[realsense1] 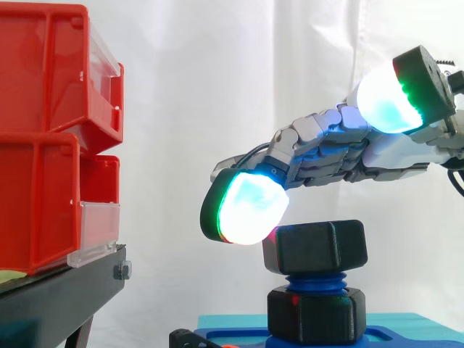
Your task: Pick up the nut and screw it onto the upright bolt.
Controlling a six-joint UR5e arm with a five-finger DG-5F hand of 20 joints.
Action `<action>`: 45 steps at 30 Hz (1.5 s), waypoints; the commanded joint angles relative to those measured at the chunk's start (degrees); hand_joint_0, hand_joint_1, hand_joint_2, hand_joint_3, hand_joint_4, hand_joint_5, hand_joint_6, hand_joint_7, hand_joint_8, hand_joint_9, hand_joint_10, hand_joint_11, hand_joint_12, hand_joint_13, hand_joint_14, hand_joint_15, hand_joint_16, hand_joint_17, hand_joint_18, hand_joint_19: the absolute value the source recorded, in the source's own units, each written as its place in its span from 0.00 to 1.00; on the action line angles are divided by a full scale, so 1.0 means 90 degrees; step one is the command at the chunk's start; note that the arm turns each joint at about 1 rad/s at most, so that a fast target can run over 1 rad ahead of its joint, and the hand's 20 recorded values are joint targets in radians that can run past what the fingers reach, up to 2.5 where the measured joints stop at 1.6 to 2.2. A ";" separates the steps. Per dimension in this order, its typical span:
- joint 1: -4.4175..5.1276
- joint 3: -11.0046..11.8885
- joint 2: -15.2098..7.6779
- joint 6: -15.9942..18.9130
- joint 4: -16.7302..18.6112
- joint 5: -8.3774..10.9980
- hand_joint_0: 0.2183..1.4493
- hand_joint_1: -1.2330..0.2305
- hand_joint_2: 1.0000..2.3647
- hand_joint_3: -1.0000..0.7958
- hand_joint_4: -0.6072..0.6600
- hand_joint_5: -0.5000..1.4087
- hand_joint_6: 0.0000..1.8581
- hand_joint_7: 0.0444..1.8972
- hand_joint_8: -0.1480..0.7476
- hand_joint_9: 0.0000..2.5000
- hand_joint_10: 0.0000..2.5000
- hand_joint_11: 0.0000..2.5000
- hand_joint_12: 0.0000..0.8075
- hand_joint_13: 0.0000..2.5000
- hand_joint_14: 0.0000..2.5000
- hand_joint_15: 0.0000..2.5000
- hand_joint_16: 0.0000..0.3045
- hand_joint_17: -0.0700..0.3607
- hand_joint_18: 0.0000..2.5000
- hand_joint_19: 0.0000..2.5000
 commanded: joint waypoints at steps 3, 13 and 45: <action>-0.0056 -0.0010 0.0000 -0.0001 0.0026 -0.0020 0.20 0.88 0.00 0.28 0.58 0.18 0.27 0.41 0.36 0.00 0.00 0.00 0.41 0.00 0.00 0.00 0.14 0.39 0.00 0.00; -0.0163 -0.0010 0.0000 -0.0079 0.0065 -0.0098 0.21 0.84 0.00 0.28 0.64 0.20 0.27 0.50 0.39 0.05 0.00 0.00 0.38 0.00 0.00 0.00 0.12 0.35 0.00 0.00; -0.0349 0.0244 0.0000 -0.0206 0.0045 -0.0322 0.23 0.75 0.00 0.28 0.63 0.19 0.27 0.39 0.42 0.20 0.00 0.00 0.29 0.12 0.00 0.00 0.07 0.27 0.00 0.00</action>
